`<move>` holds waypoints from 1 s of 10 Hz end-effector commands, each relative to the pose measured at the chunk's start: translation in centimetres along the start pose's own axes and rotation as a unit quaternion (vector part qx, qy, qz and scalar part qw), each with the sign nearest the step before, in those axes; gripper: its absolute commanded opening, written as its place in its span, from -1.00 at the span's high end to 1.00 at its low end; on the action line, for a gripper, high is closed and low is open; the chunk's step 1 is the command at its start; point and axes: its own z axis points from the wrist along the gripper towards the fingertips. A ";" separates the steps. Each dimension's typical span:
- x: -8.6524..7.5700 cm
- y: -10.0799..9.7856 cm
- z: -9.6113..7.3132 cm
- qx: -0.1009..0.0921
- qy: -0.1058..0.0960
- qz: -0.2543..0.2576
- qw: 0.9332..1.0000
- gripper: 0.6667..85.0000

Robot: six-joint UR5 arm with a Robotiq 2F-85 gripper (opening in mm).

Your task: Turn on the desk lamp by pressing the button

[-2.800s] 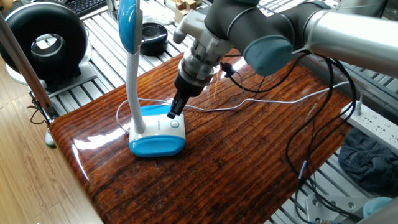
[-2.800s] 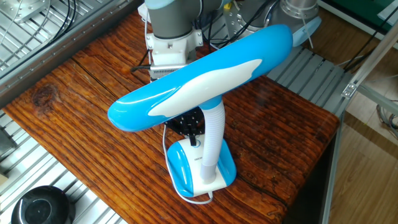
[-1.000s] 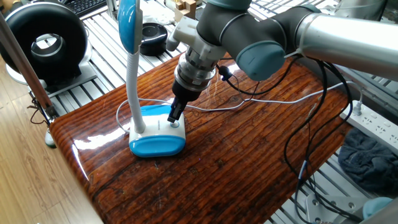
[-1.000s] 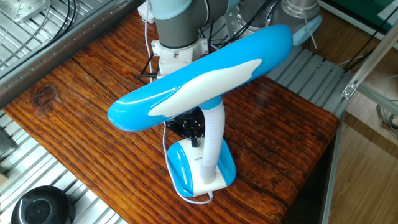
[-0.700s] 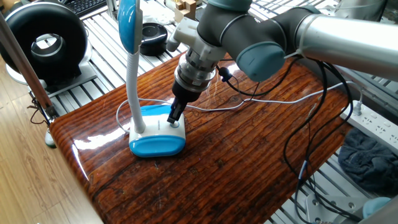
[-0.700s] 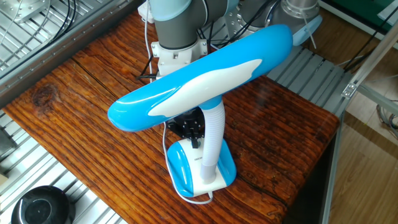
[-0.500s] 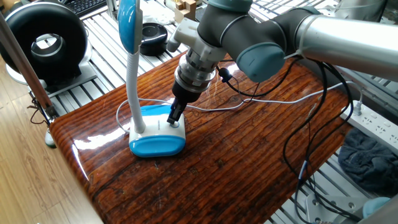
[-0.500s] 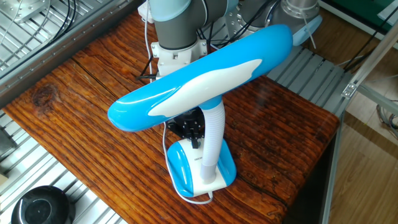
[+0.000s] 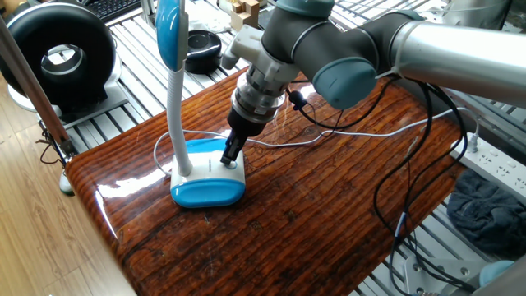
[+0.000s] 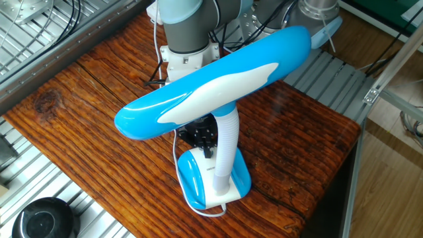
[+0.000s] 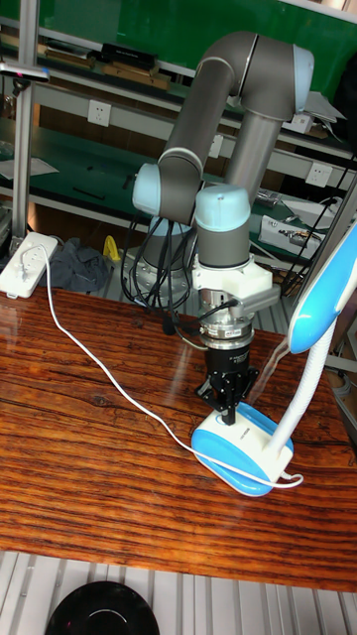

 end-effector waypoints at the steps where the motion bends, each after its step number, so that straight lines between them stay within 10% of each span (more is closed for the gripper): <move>1: -0.3 0.1 -0.1 -0.005 -0.007 0.007 1.000 0.99; 10: 0.0 -0.2 -0.2 -0.009 -0.009 0.010 1.000 0.99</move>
